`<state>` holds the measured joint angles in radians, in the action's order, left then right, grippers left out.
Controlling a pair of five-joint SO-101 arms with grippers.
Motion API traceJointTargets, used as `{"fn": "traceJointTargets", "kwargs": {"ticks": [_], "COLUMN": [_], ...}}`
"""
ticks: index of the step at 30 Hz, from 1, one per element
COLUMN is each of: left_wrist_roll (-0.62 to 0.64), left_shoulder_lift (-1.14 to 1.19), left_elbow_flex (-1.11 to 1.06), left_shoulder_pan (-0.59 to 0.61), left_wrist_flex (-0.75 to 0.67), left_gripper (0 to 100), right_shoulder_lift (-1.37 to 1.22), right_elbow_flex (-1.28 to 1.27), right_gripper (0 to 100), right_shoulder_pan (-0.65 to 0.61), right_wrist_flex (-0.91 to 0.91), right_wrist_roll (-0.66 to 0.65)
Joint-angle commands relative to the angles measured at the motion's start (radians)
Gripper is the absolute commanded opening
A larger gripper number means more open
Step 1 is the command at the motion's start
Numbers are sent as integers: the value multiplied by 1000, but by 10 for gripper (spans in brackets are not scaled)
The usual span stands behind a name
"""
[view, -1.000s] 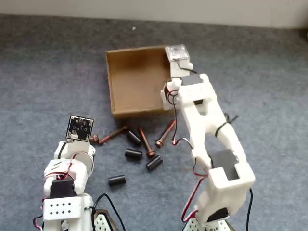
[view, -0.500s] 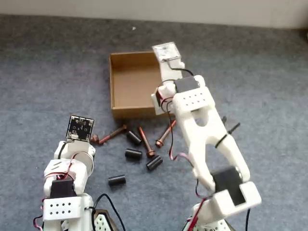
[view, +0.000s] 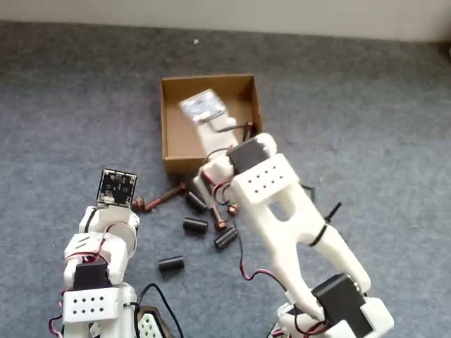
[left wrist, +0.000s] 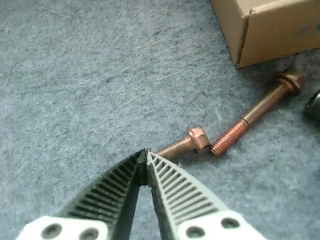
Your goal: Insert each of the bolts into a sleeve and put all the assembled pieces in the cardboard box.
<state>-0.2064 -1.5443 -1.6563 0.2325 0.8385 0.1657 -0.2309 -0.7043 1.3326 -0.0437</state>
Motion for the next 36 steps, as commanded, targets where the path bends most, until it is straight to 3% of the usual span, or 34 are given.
{"fn": "traceJointTargets", "kwargs": {"ticks": [1,5,16,32,36], "left_wrist_roll": [-11,-9,-9,-11,-12], "left_shoulder_lift": [-8,-8,-8,-8,-8], "left_elbow_flex": [31,36,36,36,35], "left_shoulder_pan": [101,139,137,137,116], "left_wrist_flex": [-25,-23,-25,-21,-21], "left_gripper": [7,7,7,7,7], "right_shoulder_lift": [-28,-128,-397,-438,-503], "right_elbow_flex": [1,1,160,259,263], "right_gripper": [40,115,119,122,166], "right_shoulder_pan": [-65,-99,-142,-114,-122], "right_wrist_flex": [-73,-84,-111,-110,-110], "right_wrist_roll": [9,9,9,2,0]}}
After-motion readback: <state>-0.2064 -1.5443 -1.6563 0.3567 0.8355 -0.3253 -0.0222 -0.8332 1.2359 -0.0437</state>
